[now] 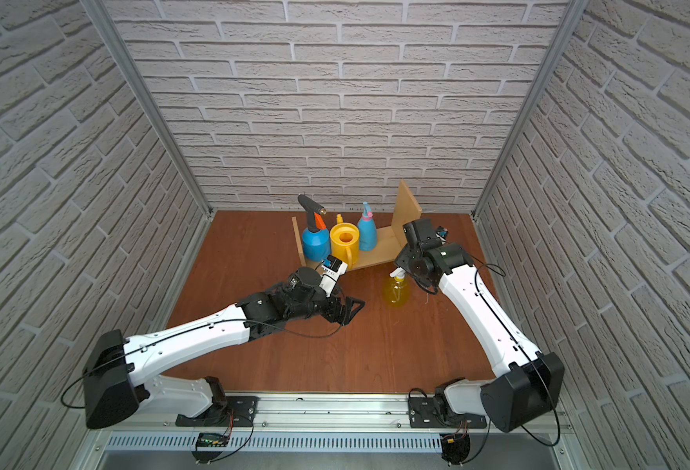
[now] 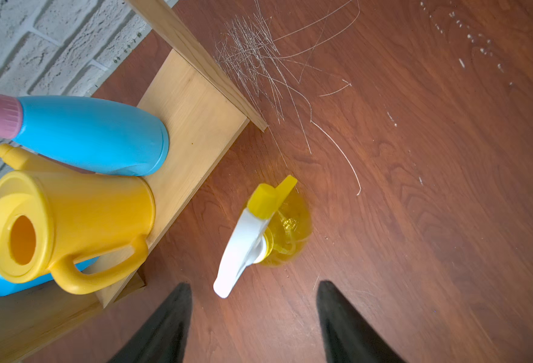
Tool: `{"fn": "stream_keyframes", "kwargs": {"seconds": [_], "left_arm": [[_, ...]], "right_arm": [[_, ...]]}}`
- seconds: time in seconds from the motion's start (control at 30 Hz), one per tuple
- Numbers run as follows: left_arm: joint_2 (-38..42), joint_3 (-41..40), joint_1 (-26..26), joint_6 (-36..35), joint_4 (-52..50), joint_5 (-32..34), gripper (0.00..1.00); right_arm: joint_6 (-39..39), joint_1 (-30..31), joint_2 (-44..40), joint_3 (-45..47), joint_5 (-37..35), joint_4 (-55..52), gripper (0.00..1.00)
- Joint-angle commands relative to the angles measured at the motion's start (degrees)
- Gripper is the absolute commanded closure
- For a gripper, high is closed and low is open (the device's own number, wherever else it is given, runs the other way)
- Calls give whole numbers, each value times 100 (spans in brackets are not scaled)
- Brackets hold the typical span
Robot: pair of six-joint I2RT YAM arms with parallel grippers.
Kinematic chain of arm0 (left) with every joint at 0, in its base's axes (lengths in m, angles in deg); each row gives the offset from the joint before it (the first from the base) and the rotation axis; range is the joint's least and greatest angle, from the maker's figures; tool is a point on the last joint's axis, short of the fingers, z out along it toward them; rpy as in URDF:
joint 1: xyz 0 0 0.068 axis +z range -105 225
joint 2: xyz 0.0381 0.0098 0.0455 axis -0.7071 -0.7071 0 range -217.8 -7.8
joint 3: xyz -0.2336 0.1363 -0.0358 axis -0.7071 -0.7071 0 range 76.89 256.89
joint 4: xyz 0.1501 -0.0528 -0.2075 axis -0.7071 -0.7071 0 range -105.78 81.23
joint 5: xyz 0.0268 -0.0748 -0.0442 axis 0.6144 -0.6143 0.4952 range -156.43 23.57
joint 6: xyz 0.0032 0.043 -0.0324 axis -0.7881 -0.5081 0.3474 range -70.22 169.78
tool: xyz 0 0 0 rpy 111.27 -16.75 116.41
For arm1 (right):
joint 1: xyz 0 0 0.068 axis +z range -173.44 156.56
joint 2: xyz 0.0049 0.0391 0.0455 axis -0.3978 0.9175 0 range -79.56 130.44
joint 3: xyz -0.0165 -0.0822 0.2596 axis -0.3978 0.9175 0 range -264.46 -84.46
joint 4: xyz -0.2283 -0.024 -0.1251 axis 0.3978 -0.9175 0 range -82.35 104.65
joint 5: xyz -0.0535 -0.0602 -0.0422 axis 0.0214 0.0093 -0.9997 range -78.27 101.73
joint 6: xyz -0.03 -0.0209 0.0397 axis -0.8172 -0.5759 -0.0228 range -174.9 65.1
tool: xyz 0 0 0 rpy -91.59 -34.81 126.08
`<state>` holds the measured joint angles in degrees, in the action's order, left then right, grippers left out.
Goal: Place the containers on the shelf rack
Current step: 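Pick up a container from the center of the board.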
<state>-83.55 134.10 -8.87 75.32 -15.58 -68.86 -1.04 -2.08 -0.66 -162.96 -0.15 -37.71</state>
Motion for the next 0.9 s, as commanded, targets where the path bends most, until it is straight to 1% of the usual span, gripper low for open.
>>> {"fn": "stream_keyframes", "kwargs": {"seconds": [0.0, 0.17, 0.2, 0.23, 0.37, 0.57, 0.77, 0.87], "left_arm": [[204, -66, 5, -3, 136, 121, 2], [346, -160, 6, 12, 130, 207, 2], [368, -177, 2, 11, 129, 222, 2], [390, -193, 5, 8, 120, 239, 2], [456, -229, 16, -4, 115, 285, 2], [499, -248, 17, -27, 92, 316, 2], [552, -266, 17, -42, 85, 348, 2], [599, -293, 13, -47, 83, 389, 2]], "right_arm": [[-31, 62, 297, -272, -286, -257, 38], [-106, 105, 845, -582, -396, -377, 41], [-138, 105, 946, -641, -395, -416, 44], [-138, 107, 1032, -695, -411, -452, 44], [-123, 122, 1228, -745, -406, -459, 49], [-196, 147, 1304, -687, -405, -442, 53], [-334, 171, 1195, -535, -308, -373, 65], [-399, 184, 1111, -410, -279, -364, 67]]}}
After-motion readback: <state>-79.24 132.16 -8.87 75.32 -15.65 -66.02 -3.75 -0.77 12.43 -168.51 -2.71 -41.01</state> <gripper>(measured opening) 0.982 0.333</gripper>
